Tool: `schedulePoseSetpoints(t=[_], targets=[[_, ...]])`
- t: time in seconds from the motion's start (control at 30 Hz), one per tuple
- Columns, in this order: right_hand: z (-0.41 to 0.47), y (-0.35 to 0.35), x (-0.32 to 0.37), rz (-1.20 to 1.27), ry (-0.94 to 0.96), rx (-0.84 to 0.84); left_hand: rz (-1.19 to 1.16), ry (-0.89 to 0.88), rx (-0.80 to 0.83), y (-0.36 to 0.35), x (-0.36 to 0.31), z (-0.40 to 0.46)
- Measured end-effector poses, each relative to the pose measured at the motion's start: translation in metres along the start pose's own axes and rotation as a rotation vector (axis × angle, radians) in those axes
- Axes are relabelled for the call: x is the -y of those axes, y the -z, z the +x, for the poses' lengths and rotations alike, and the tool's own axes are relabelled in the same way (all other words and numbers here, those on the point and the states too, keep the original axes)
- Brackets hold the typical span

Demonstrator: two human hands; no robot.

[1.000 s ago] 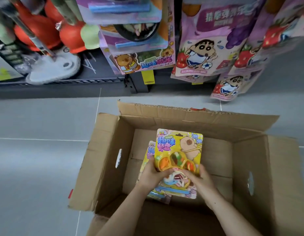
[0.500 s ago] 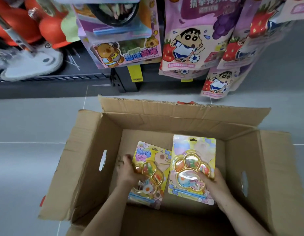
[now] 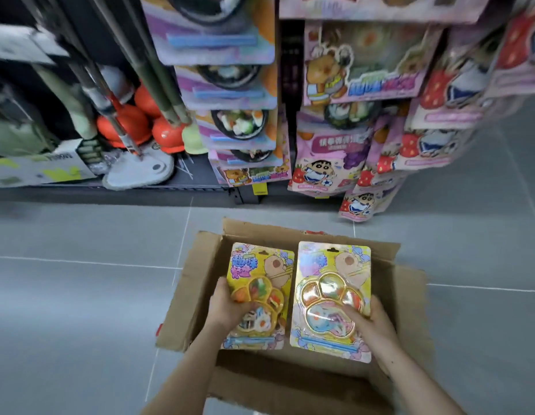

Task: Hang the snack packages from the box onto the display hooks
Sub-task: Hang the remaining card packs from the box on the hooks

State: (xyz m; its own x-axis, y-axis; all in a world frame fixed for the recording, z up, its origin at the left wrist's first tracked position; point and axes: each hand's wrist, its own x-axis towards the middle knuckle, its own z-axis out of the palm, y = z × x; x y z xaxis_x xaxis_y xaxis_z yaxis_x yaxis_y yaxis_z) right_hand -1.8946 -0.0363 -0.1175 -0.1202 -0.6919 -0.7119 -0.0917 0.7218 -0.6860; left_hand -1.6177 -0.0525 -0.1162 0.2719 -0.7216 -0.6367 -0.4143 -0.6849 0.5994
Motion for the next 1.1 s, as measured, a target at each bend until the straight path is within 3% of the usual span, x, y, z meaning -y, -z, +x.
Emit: schedulePoseSetpoints(t=[0.23, 0.37, 0.53, 0.93, 1.1], targets=[[-0.147, 0.044, 0.173, 0.005, 0.166, 0.009, -0.074, -0.07, -0.074, 0.134, -0.126, -0.135], [-0.224, 0.069, 0.259, -0.019, 0.276, 0.02, -0.034, -0.194, -0.178, 0.197, -0.197, -0.209], [-0.321, 0.084, 0.362, 0.003, 0.483, 0.05, -0.15, -0.326, -0.287, 0.268, -0.275, -0.3], [-0.484, 0.075, 0.533, -0.04, 0.946, 0.12, -0.322, -0.582, -0.49, 0.414, -0.381, -0.428], [-0.512, 0.059, 0.579, -0.094, 1.05, 0.048, -0.352, -0.69, -0.547, 0.462, -0.408, -0.44]])
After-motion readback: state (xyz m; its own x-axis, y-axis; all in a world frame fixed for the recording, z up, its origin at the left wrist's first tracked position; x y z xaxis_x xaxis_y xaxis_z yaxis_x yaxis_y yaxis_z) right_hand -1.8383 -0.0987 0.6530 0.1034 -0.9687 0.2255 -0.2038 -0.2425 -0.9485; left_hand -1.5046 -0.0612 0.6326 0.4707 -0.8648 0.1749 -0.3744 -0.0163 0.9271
